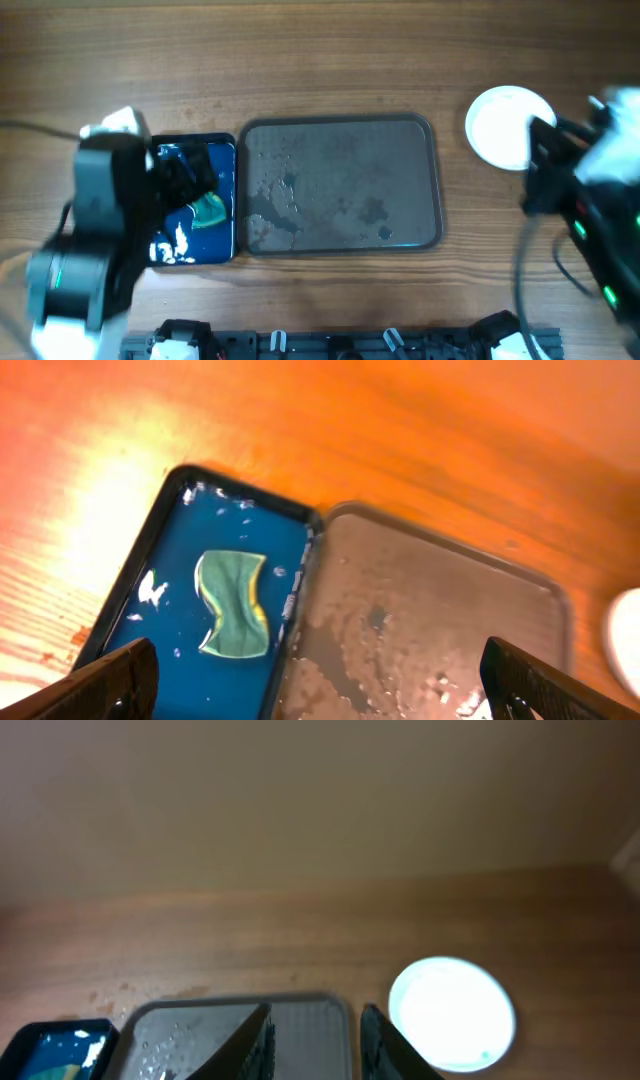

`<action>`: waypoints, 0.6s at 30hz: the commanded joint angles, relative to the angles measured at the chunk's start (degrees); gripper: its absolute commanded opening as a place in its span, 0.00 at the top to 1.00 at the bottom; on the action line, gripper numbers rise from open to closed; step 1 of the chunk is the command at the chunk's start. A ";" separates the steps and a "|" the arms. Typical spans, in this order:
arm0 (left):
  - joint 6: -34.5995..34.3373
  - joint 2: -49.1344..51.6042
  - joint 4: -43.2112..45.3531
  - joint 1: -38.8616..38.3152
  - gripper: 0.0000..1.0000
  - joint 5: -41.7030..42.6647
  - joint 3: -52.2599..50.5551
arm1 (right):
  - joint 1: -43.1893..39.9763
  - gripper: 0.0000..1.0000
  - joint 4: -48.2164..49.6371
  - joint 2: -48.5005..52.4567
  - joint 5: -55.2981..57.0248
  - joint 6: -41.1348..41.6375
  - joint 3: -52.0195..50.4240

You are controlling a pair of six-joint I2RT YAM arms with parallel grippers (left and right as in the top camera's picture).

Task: Clean dirty plates on tray and stack at the side
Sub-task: 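Lower the sponge into the blue tray and release it with the left gripper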

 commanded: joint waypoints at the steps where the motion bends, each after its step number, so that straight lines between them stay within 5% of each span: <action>1: 1.77 -9.64 -3.32 -2.73 0.00 -1.36 0.39 | 0.28 0.69 -2.58 -5.01 1.14 -4.22 0.17; 5: 1.53 -18.08 -9.88 -2.89 0.00 -1.07 0.42 | 0.28 0.66 -9.42 -9.14 1.38 -2.16 0.15; 6: 1.09 -19.17 -10.97 -2.89 0.00 -1.09 0.42 | 0.28 0.59 -10.78 -9.51 2.03 -0.63 0.15; 7: 1.07 -20.48 -12.39 -2.89 0.00 -1.09 0.42 | 0.28 0.15 -12.59 -9.64 3.41 2.34 0.15; 8: 1.09 -21.49 -13.18 -2.89 0.00 -1.09 0.42 | 0.28 0.00 -13.92 -9.64 3.58 3.89 0.15; 18: 1.11 -23.02 -15.76 -2.89 0.00 -1.11 0.39 | 0.28 0.00 -18.27 -9.57 3.50 4.87 0.15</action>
